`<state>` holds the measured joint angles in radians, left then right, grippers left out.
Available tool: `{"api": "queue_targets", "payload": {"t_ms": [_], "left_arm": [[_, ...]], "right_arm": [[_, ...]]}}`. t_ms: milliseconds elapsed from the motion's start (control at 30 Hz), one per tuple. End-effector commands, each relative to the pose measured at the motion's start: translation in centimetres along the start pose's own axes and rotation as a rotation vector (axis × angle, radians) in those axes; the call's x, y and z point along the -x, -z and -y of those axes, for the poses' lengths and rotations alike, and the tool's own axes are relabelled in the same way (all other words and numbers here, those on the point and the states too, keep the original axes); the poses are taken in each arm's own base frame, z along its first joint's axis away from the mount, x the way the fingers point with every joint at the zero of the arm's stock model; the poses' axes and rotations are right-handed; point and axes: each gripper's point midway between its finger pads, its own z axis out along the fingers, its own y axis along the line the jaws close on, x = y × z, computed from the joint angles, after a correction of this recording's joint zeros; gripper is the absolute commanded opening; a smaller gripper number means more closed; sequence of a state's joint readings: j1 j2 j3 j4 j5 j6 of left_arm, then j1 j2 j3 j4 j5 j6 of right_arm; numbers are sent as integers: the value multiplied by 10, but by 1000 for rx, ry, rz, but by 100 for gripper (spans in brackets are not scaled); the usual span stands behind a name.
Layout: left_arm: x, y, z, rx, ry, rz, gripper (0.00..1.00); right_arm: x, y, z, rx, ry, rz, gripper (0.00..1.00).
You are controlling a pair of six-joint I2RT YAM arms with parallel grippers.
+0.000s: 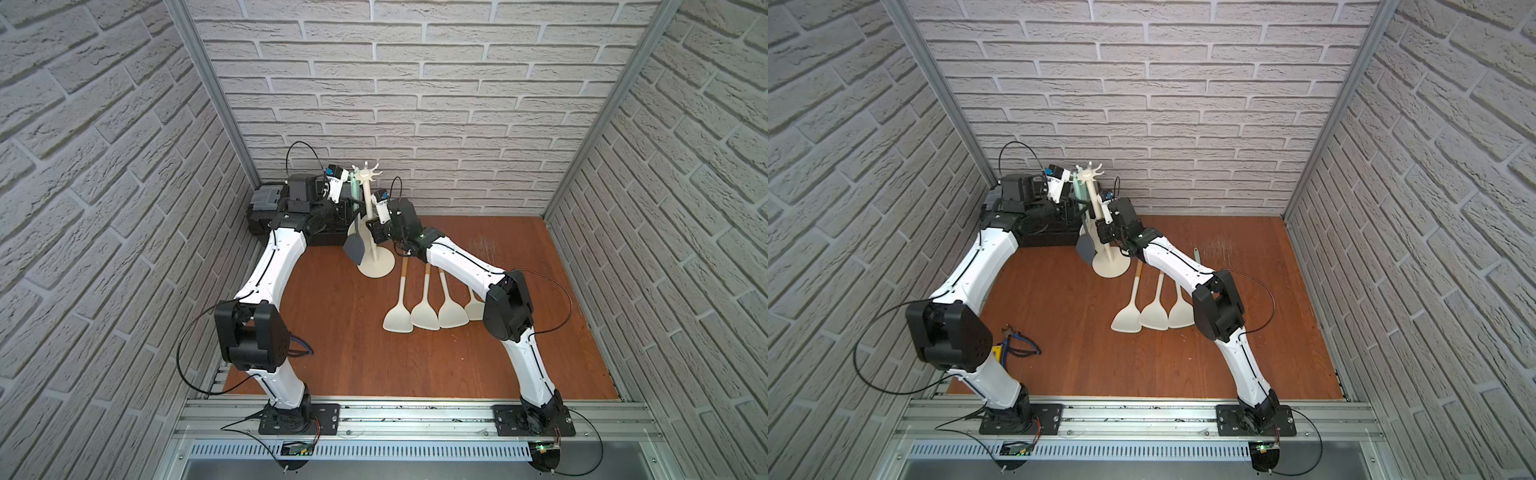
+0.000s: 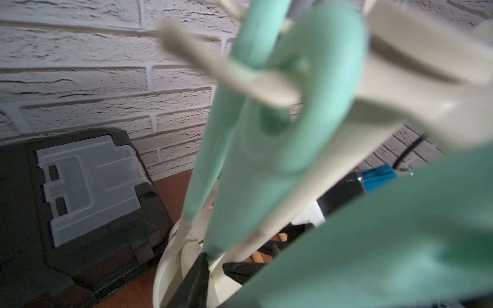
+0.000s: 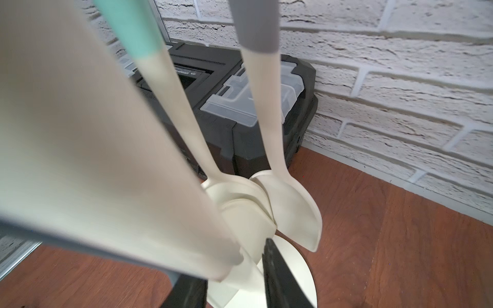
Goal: Take the spatula off the kitchen utensil rack
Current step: Take off the spatula from the rack.
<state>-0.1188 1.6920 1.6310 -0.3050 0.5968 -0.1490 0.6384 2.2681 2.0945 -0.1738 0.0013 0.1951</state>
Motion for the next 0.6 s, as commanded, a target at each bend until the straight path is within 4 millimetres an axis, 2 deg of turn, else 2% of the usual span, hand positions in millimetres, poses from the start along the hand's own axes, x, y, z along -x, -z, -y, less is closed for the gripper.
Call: {"api": "queue_targets", "payload": {"t_ms": [0, 167, 367, 500, 567], "left_arm": [[11, 2, 13, -43, -56, 52, 35], [10, 8, 15, -32, -73, 58, 32], [9, 18, 18, -9, -97, 63, 15], [12, 25, 20, 2, -114, 70, 0], [13, 27, 21, 4, -118, 73, 0]], "right_arm": [[15, 1, -9, 22, 69, 52, 29], [9, -2, -9, 24, 86, 39, 17], [-2, -4, -8, 26, 111, 24, 3], [-7, -3, -6, 23, 117, 21, 3], [-9, -3, -5, 19, 115, 22, 3]]}}
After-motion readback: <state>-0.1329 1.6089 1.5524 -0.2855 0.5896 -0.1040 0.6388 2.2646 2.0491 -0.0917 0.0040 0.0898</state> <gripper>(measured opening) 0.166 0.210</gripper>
